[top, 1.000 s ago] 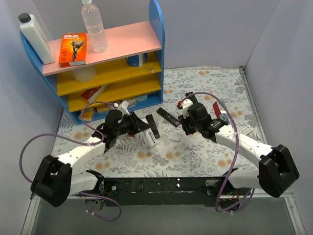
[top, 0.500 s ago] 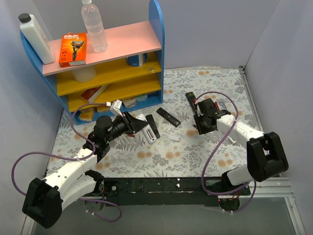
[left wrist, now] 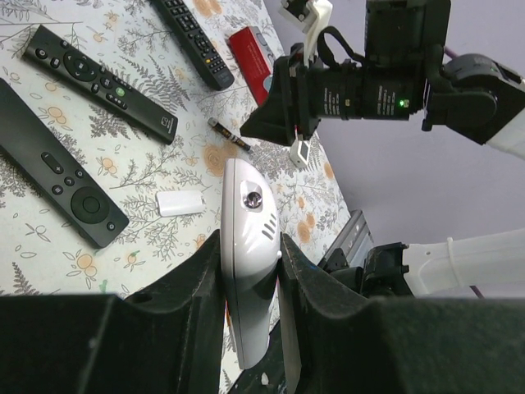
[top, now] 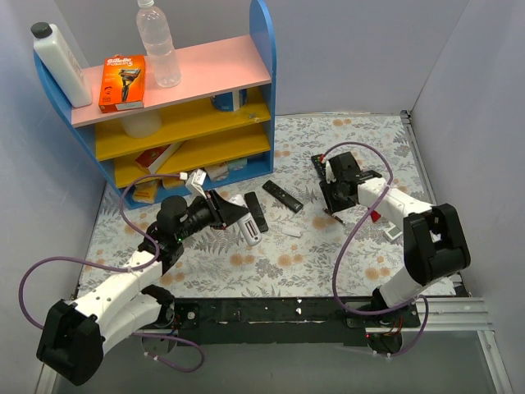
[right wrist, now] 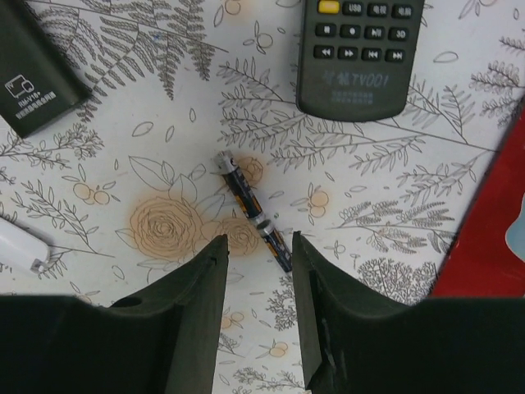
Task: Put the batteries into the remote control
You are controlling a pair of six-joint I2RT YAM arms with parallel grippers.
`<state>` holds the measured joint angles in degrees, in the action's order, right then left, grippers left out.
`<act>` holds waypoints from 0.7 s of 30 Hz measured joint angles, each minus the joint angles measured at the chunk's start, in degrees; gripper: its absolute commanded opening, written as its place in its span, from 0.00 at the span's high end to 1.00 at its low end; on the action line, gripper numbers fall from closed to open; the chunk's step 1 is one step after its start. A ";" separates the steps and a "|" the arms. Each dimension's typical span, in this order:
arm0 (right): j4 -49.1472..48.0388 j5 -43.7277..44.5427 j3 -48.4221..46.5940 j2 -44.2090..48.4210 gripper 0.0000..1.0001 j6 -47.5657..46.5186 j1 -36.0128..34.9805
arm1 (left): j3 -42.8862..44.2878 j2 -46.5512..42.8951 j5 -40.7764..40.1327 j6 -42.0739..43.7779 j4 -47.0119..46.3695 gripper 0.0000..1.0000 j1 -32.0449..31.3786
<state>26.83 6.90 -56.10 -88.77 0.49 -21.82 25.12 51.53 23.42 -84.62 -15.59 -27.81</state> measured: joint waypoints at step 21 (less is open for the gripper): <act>2.86 -4.11 -10.88 -15.45 0.68 -3.76 -0.44 | -0.39 -1.79 0.17 0.90 1.90 1.00 0.00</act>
<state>29.69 2.79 -66.98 -104.22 -3.27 -22.26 24.73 49.74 23.59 -83.72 -13.69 -27.81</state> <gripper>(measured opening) 0.345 0.243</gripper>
